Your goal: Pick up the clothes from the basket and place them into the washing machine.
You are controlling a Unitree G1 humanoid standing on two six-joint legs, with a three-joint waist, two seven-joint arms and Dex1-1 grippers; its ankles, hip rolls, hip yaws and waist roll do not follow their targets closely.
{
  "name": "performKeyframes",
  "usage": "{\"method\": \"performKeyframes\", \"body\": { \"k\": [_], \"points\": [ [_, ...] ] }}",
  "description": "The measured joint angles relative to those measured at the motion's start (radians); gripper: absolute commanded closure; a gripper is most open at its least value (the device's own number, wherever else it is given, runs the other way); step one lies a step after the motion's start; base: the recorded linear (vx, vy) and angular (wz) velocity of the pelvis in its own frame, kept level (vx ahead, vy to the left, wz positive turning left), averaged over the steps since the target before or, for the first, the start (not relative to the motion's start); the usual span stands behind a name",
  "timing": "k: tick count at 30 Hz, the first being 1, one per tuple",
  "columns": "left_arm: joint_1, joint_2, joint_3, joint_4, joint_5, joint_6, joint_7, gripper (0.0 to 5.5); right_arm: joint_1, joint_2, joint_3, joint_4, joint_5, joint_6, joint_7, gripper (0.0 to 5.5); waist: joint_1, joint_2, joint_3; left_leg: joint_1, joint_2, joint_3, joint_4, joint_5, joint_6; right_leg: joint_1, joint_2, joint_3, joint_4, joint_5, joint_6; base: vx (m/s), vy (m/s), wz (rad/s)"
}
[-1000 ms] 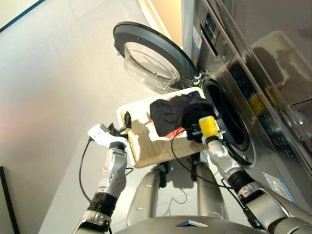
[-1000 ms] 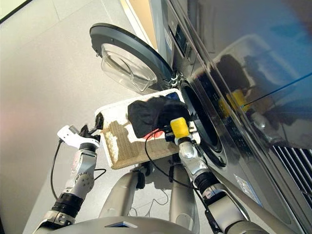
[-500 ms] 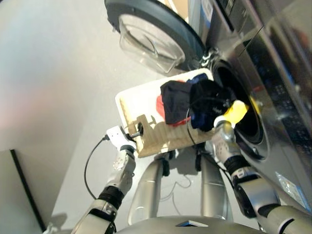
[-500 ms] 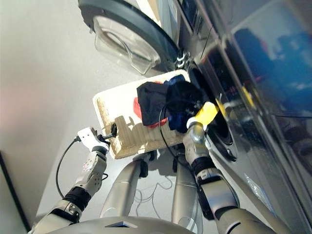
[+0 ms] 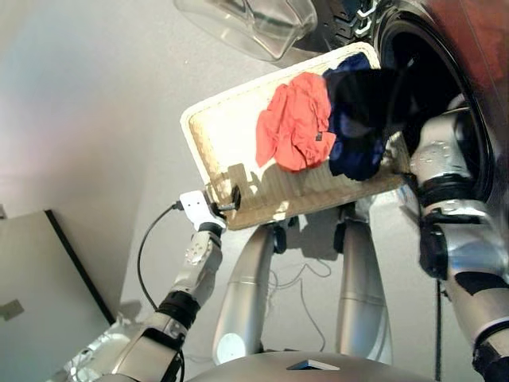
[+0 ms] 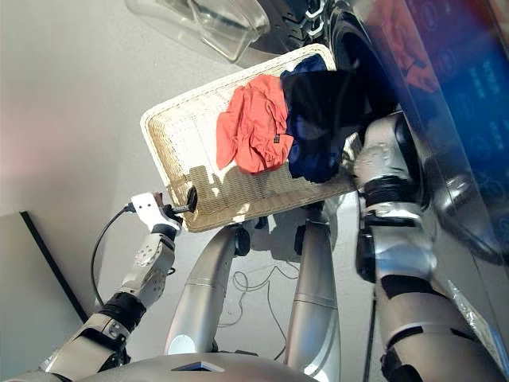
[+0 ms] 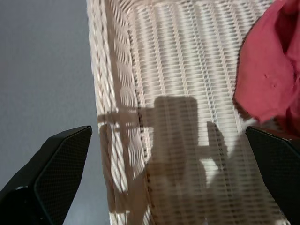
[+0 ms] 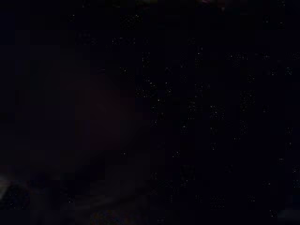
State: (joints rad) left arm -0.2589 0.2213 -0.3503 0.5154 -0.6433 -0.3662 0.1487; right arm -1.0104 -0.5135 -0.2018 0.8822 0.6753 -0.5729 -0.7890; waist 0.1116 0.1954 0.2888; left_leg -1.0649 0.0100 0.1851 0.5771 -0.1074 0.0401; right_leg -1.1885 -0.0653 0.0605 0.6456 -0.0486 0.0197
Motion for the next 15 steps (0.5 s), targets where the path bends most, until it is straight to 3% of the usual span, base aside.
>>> {"method": "performKeyframes", "body": {
  "k": [4, 5, 6, 15],
  "points": [
    [-0.013, 0.001, -0.002, -0.002, 0.003, -0.001, 0.014, 0.00, 0.009, -0.032, -0.038, 0.036, -0.042, 0.009, -0.064, 5.50, -0.009, 0.000, 0.000, -0.008, -0.014, 0.004, 0.003, -0.005, 0.015, -0.004, -0.012, 0.003, -0.002, 0.001, 0.015, 0.000, 0.000, 0.000],
    [-0.016, 0.003, -0.001, -0.001, 0.003, -0.001, 0.019, 0.00, 0.010, -0.033, -0.038, 0.046, -0.042, 0.018, -0.063, 4.10, -0.015, -0.001, 0.000, -0.008, -0.017, 0.006, 0.003, -0.006, 0.018, -0.004, -0.014, 0.003, -0.003, 0.002, 0.018, 0.000, 0.000, 0.000],
    [-0.021, 0.005, -0.001, 0.000, 0.003, -0.001, 0.020, 0.00, 0.011, -0.033, -0.036, 0.063, -0.042, 0.027, -0.048, 0.00, -0.021, -0.001, 0.000, -0.008, -0.018, 0.006, 0.003, -0.007, 0.020, -0.003, -0.014, 0.003, -0.003, 0.001, 0.020, 0.000, 0.000, 0.000],
    [-0.085, 0.003, -0.006, 0.001, 0.001, -0.001, -0.010, 0.00, 0.074, 0.012, 0.234, 0.125, -0.034, 0.140, 0.318, 0.00, -0.085, -0.039, -0.014, 0.004, -0.011, 0.007, 0.001, -0.008, 0.021, 0.011, -0.013, 0.002, -0.008, 0.006, 0.020, 0.000, 0.000, 0.000]
  ]
}}
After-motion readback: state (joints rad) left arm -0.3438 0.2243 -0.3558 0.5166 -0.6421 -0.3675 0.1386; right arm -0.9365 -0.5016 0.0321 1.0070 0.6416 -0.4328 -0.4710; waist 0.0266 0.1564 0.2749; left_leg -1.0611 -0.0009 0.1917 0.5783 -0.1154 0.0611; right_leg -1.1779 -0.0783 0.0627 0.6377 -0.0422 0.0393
